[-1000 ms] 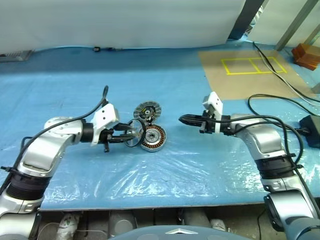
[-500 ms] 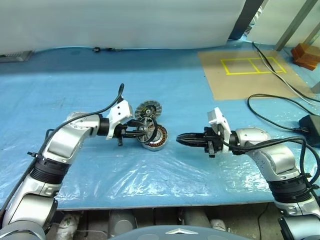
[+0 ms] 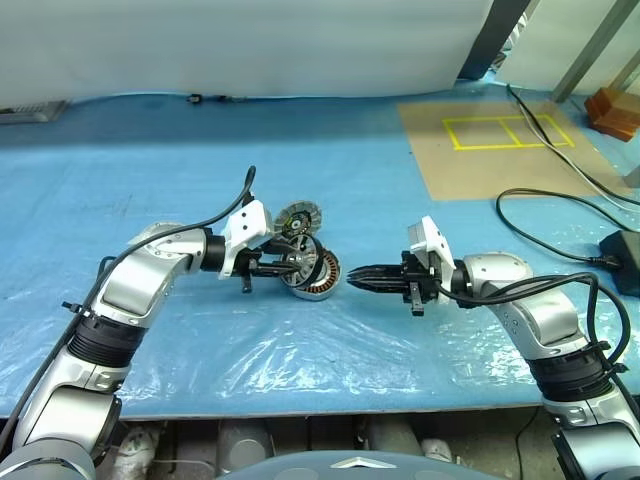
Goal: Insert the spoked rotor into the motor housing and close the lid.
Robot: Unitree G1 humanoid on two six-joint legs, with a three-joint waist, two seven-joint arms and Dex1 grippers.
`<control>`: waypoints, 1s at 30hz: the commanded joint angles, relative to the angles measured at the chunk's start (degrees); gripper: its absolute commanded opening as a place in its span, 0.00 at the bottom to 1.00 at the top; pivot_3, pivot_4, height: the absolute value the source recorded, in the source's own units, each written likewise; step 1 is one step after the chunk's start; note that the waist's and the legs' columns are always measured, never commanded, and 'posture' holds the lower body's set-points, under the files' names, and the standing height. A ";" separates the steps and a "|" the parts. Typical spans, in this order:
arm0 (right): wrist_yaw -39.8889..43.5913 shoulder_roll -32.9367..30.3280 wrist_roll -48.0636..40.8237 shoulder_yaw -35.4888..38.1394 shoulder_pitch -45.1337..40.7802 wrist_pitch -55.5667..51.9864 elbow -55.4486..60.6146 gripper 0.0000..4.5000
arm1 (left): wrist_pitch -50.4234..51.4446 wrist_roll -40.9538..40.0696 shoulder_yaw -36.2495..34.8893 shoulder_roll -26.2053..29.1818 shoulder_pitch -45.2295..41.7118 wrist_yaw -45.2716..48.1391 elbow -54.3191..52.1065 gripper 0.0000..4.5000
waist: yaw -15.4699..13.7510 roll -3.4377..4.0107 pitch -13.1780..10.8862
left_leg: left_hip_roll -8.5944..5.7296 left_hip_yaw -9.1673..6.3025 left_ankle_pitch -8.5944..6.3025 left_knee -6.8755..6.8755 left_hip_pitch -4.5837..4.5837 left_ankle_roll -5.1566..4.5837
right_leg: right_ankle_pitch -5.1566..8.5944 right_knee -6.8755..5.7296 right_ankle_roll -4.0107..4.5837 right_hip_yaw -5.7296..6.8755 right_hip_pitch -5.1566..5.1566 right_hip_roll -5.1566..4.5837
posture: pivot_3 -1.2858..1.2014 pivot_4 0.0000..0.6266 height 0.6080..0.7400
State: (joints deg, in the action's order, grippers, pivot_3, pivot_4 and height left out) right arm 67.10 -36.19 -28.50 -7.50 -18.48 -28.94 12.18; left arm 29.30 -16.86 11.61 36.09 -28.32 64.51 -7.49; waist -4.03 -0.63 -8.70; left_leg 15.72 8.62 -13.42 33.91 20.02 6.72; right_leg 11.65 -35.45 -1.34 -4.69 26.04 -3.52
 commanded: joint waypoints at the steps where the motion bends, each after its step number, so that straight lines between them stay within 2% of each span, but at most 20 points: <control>1: -0.28 0.06 0.03 0.12 -0.49 0.68 0.86 0.06 | 1.32 -2.74 -2.64 1.20 -1.37 0.55 -3.12 0.32 | 0.00 0.00 0.00 | 0.00 0.00 0.00 0.00 0.00 0.00 | -0.01 0.00 -0.01 0.00 0.00 0.00 | 0.52 0.24 1.00; 12: -0.02 0.26 2.46 0.04 -0.19 3.56 -2.75 0.06 | -0.48 -1.09 0.91 -2.31 -1.23 -1.51 -1.08 0.32 | 0.00 0.00 0.00 | 0.00 0.00 0.00 0.02 0.01 0.00 | -0.01 0.00 -0.01 0.00 -0.01 0.00 | 0.52 0.24 1.00; 20: -1.27 0.70 3.29 0.47 -0.72 3.40 -3.78 0.06 | -3.58 2.89 3.97 -2.38 -0.83 -1.58 1.17 0.32 | 0.02 0.00 0.00 | 0.00 0.00 0.00 0.02 0.00 -0.01 | -0.01 -0.01 -0.02 0.00 -0.02 0.00 | 0.52 0.24 1.00; 30: -2.45 0.89 4.13 0.60 0.09 4.19 -4.24 0.06 | -5.28 5.18 4.51 -1.74 -1.28 -1.47 3.73 0.32 | 0.03 0.00 0.00 | -0.01 0.00 0.00 0.07 -0.05 -0.01 | -0.01 -0.07 -0.01 -0.02 -0.06 0.00 | 0.52 0.24 1.00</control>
State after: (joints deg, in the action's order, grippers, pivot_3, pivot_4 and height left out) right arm 64.85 -35.52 -24.24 -7.55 -18.48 -25.97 7.42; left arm 24.73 -12.98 15.35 33.53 -29.31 62.90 -4.48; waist -4.01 -0.63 -8.70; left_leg 15.72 8.62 -13.41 33.98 19.97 6.72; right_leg 11.64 -35.52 -1.35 -4.71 25.99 -3.52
